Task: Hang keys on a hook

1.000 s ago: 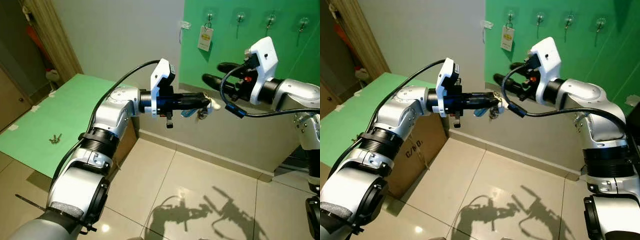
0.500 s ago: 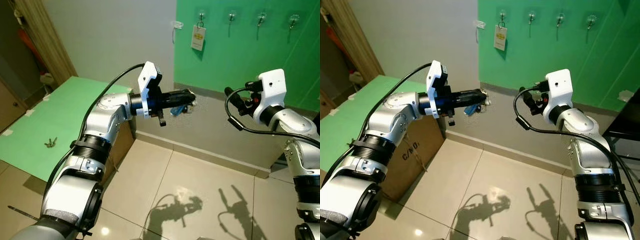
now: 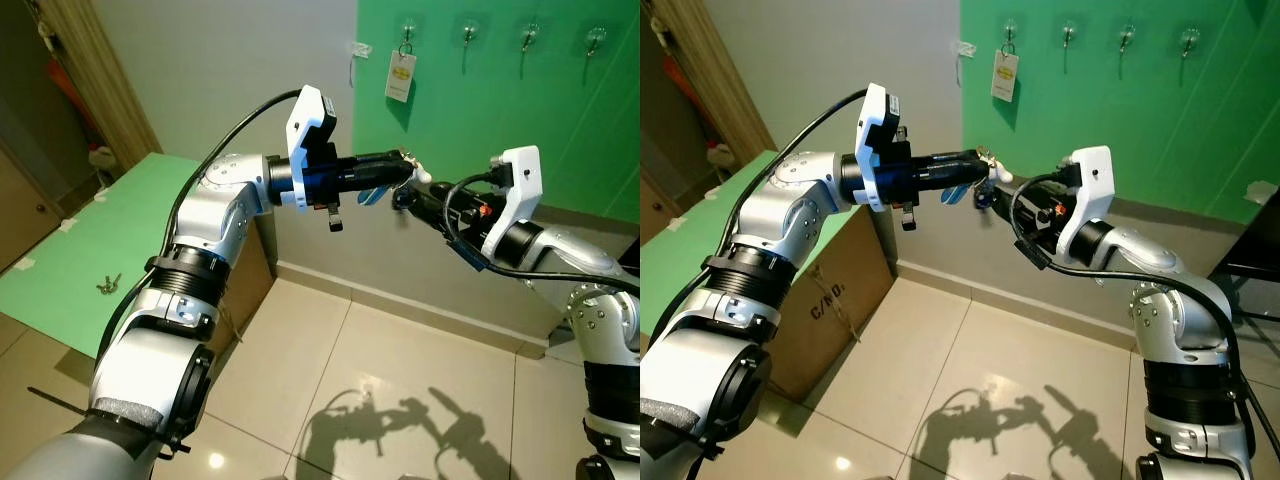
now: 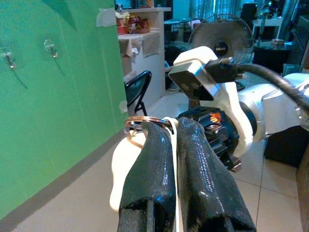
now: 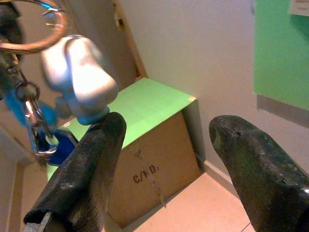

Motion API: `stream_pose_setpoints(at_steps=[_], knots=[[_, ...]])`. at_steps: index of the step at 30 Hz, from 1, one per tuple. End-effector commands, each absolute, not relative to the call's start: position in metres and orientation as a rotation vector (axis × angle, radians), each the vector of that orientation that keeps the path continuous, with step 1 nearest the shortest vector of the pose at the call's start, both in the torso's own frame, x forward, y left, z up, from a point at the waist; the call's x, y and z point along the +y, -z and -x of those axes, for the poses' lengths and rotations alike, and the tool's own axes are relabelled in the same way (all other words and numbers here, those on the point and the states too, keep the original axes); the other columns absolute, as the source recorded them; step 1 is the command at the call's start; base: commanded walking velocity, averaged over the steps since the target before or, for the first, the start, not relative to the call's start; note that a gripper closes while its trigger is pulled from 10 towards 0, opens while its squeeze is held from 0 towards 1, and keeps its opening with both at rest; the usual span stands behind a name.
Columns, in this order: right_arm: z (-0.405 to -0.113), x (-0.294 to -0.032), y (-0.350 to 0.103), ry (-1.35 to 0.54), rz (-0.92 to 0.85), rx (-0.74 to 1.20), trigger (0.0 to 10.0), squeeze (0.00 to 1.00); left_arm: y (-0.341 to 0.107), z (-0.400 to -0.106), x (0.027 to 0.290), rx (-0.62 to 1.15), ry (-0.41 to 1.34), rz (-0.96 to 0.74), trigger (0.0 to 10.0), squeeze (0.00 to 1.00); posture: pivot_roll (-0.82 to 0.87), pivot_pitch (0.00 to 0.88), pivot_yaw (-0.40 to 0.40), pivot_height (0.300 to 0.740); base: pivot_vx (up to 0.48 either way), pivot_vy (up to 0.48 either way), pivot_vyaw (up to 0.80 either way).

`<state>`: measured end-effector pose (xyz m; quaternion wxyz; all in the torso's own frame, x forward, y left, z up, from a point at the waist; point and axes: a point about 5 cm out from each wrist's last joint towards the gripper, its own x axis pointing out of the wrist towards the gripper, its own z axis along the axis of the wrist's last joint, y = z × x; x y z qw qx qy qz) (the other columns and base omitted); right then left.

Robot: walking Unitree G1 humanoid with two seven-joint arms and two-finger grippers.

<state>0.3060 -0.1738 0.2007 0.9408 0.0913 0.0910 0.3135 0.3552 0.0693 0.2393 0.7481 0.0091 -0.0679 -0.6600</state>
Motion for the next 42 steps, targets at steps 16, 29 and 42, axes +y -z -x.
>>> stream_pose_setpoints(at_steps=[16, 29, 42], knots=[[-0.303, -0.179, -0.206, -0.640, -0.109, 0.211, 10.0, 1.00, -0.246, -0.358, 0.075, -0.162, 1.446, -0.032, 0.0, 0.00, -0.25, 0.000, 0.099, 0.740, 0.000, 0.000, 0.00], [-0.295, -0.182, -0.208, -0.701, -0.074, 0.212, 10.0, 1.00, -0.246, -0.358, 0.076, -0.159, 1.447, -0.033, 0.0, 0.00, -0.25, 0.000, 0.101, 0.740, 0.000, 0.000, 0.00], [-0.277, -0.172, -0.204, -0.857, 0.010, 0.287, 10.0, 0.00, -0.244, -0.359, 0.074, -0.143, 1.456, -0.027, 0.0, 0.00, -0.26, 0.000, 0.105, 0.740, 0.000, 0.000, 0.00]])
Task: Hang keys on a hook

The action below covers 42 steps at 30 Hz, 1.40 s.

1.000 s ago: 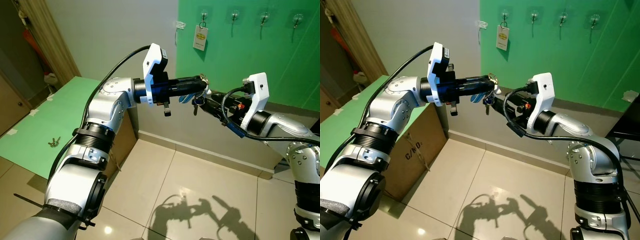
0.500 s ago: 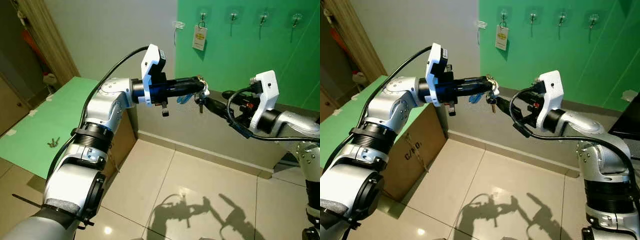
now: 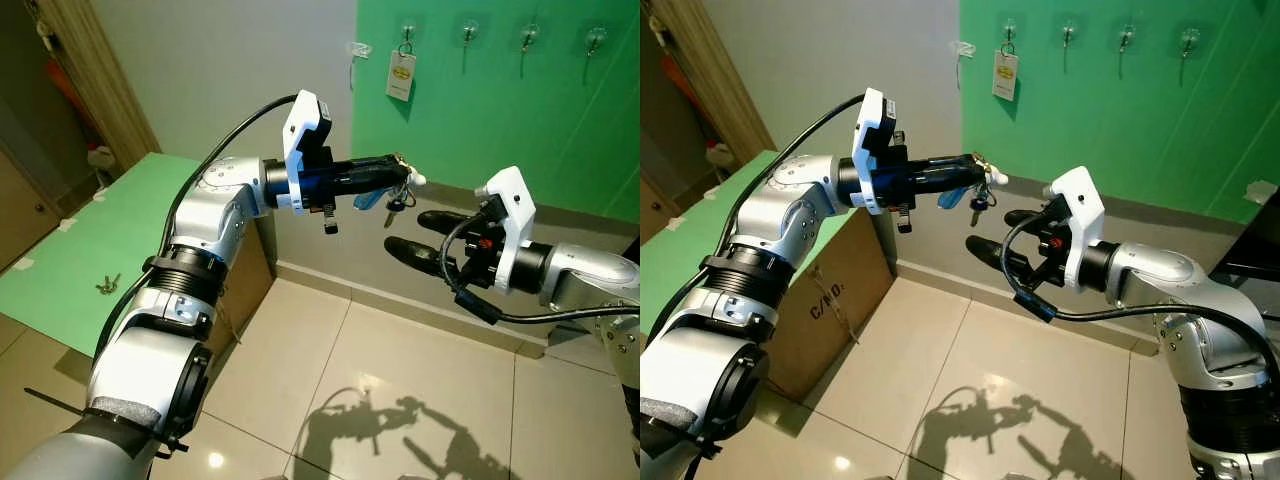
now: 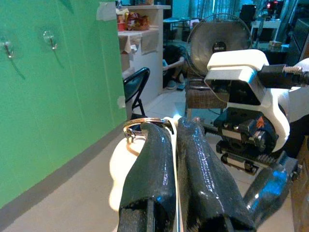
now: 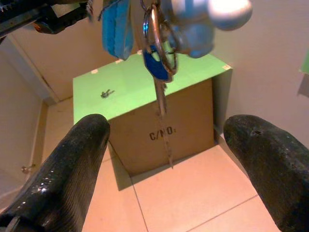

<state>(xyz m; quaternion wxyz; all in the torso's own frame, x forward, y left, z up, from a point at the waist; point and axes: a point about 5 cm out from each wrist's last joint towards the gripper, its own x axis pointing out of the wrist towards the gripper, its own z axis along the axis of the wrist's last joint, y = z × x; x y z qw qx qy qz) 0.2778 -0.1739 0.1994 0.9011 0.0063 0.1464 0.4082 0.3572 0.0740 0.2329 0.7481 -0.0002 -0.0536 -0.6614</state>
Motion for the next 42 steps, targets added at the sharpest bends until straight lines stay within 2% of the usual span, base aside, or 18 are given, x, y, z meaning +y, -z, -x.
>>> stream_pose_setpoints(at_steps=[1, 16, 26, 42], knots=[[-0.278, -0.173, -0.206, -0.847, 0.010, 0.277, 10.0, 0.00, -0.244, -0.359, 0.073, -0.140, 1.461, -0.027, 0.0, 0.00, -0.26, 0.000, 0.106, 0.740, 0.000, 0.000, 0.00], [-0.294, -0.176, -0.221, -0.760, 0.037, 0.217, 10.0, 0.00, -0.242, -0.357, 0.070, -0.139, 1.479, -0.026, 0.0, 0.00, -0.26, 0.000, 0.100, 0.740, 0.000, 0.000, 0.00], [-0.299, -0.181, -0.215, -0.721, 0.084, 0.227, 10.0, 0.00, -0.243, -0.357, 0.070, -0.141, 1.484, -0.028, 0.0, 0.00, -0.26, 0.000, 0.097, 0.740, 0.000, 0.000, 0.00], [-0.301, -0.169, -0.233, -0.747, 0.028, 0.147, 10.0, 0.00, -0.239, -0.356, 0.070, -0.124, 1.491, -0.038, 0.0, 0.00, -0.26, 0.000, 0.103, 0.740, 0.000, 0.000, 0.00]])
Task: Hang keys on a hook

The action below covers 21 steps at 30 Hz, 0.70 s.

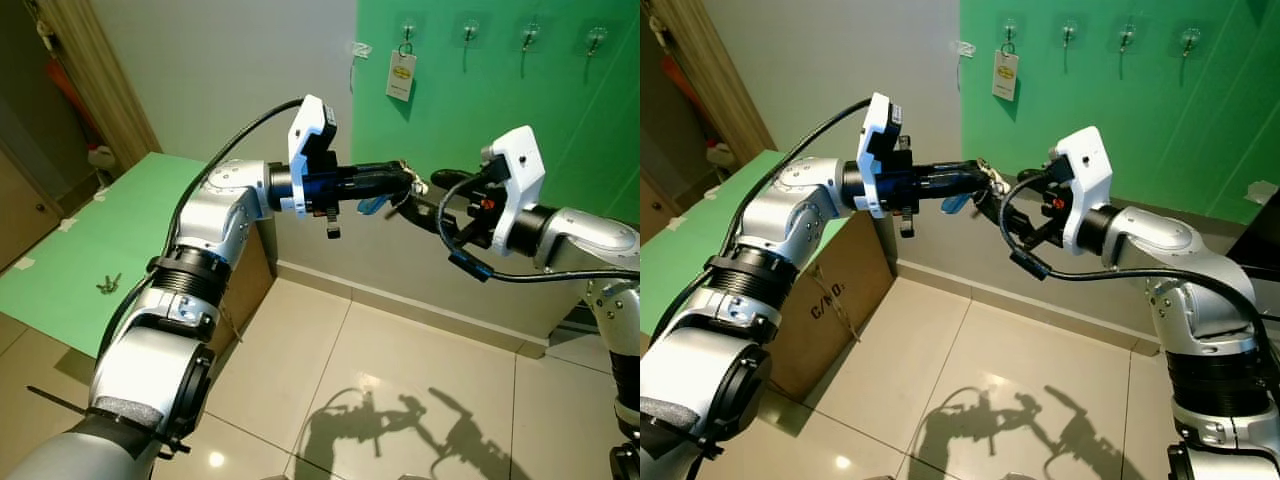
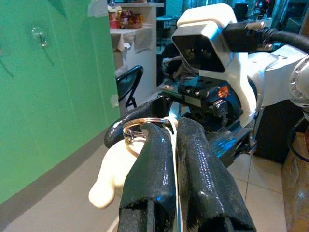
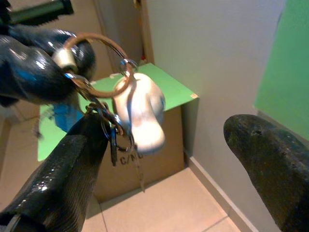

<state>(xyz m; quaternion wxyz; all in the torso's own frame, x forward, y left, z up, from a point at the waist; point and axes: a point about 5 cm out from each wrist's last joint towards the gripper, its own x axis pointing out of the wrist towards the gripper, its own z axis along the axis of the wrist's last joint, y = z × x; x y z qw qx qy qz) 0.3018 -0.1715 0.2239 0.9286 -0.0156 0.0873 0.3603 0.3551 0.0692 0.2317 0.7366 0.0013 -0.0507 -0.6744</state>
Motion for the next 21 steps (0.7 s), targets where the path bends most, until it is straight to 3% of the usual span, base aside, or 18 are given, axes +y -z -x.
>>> stream_pose_setpoints(at_steps=[1, 10, 11, 12, 21], knots=[[-0.2996, -0.1676, -0.2349, -0.758, 0.018, 0.140, 10.0, 0.00, -0.2384, -0.3556, 0.0695, -0.123, 1.491, -0.038, 0.0, 0.00, -0.26, 0.000, 0.103, 0.740, 0.000, 0.000, 0.00], [-0.2962, -0.1618, -0.2370, -0.789, 0.017, 0.134, 10.0, 0.00, -0.2393, -0.3558, 0.0691, -0.125, 1.490, -0.036, 0.0, 0.00, -0.26, 0.000, 0.100, 0.740, 0.000, 0.000, 0.00], [-0.2962, -0.1618, -0.2367, -0.789, 0.017, 0.134, 6.8, 0.00, -0.2394, -0.3558, 0.0691, -0.126, 1.490, -0.036, 0.0, 0.00, -0.26, 0.000, 0.101, 0.740, 0.000, 0.000, 0.00], [-0.2961, -0.1615, -0.2365, -0.789, 0.015, 0.132, 0.0, 0.00, -0.2393, -0.3557, 0.0691, -0.126, 1.490, -0.036, 0.0, 0.00, -0.26, 0.000, 0.101, 0.740, 0.000, 0.000, 0.00], [-0.2945, -0.1584, -0.2385, -0.803, 0.000, 0.108, 0.0, 0.00, -0.2385, -0.3554, 0.0697, -0.122, 1.492, -0.036, 0.0, 0.00, -0.26, 0.000, 0.103, 0.740, 0.000, 0.000, 0.00]])
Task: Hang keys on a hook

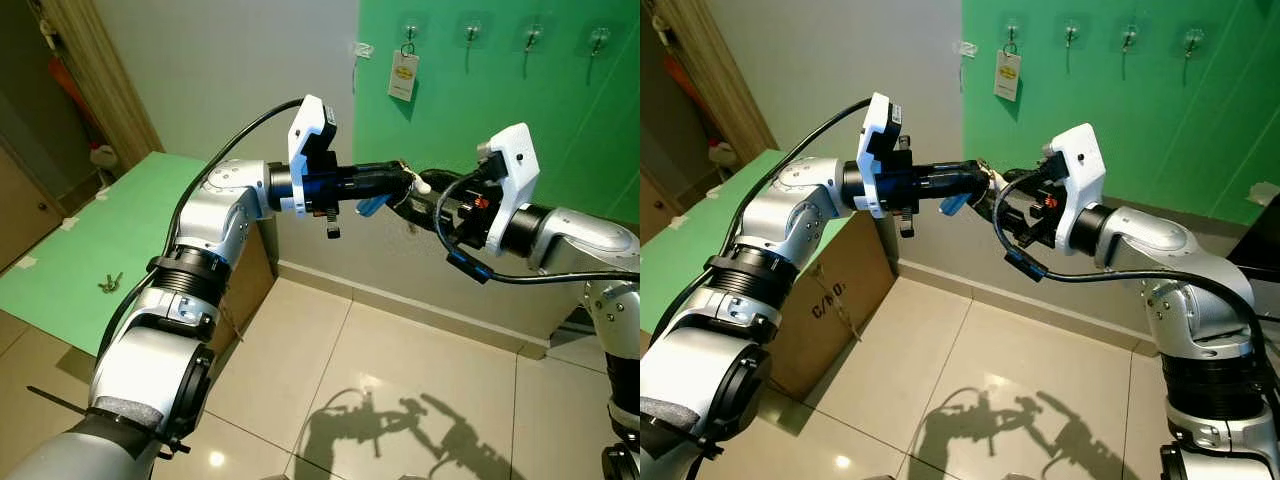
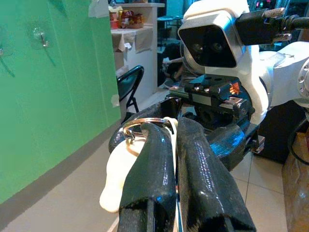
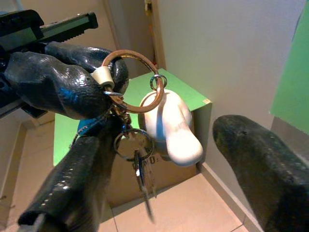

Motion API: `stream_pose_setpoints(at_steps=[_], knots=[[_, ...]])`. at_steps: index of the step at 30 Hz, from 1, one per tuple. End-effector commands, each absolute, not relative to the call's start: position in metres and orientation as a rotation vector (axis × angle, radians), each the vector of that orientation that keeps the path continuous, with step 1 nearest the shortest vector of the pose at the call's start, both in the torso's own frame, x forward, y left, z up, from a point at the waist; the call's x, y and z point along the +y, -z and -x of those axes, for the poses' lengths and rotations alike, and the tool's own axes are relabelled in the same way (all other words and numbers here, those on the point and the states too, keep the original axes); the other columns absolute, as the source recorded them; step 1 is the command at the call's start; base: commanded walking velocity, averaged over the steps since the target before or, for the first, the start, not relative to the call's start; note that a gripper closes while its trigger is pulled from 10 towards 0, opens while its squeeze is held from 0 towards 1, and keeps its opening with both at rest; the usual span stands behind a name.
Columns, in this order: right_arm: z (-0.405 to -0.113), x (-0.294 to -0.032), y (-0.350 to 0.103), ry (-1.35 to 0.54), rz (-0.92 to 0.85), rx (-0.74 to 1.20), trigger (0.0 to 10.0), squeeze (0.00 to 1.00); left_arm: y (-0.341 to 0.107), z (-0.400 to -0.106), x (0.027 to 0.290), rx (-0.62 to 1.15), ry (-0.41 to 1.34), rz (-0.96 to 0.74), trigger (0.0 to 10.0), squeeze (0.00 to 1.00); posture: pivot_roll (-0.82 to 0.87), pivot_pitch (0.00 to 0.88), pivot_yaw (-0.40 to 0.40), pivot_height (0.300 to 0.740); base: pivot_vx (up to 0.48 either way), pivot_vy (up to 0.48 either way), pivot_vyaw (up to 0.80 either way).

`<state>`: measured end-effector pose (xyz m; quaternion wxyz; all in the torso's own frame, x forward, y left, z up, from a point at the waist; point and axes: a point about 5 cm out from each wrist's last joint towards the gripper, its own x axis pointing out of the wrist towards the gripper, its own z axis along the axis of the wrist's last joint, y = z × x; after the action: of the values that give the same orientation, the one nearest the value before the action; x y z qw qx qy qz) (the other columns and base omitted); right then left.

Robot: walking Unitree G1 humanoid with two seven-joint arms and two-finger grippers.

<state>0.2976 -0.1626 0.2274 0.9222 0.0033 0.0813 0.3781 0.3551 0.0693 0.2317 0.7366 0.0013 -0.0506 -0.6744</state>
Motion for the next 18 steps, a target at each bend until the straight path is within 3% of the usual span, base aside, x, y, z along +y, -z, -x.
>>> stream_pose_setpoints(at_steps=[1, 18], knots=[[-0.2948, -0.1577, -0.2390, -0.804, -0.002, 0.105, 0.0, 0.00, -0.2382, -0.3553, 0.0699, -0.112, 1.496, -0.033, 0.0, 0.00, -0.26, 0.000, 0.104, 0.740, 0.000, 0.000, 0.00], [-0.2968, -0.1538, -0.2371, -0.802, -0.005, 0.101, 0.0, 0.00, -0.2386, -0.3548, 0.0697, -0.109, 1.497, -0.033, 0.0, 0.00, -0.26, 0.000, 0.100, 0.740, 0.000, 0.000, 0.00]])
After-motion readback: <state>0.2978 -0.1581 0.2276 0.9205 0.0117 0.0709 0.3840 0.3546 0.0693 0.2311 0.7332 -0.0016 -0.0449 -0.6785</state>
